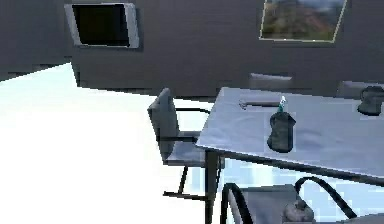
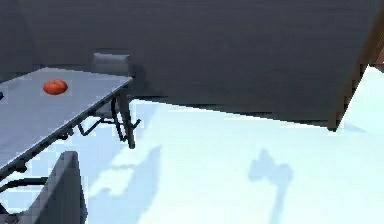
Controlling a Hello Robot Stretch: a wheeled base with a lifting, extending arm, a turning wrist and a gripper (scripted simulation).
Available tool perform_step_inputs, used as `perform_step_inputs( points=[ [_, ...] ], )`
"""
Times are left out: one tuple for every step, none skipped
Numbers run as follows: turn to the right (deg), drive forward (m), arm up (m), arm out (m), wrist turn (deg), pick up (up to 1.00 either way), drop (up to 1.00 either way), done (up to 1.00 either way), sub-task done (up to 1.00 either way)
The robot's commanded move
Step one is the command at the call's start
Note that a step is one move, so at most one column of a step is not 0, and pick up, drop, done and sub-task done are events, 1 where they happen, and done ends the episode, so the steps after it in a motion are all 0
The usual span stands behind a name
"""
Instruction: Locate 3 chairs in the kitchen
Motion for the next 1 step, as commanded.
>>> perform_step_inputs(
  points=[
    [0.0, 0.00, 0.00, 0.00, 0.0, 0.00, 0.00, 1.00, 0.00]
  ],
)
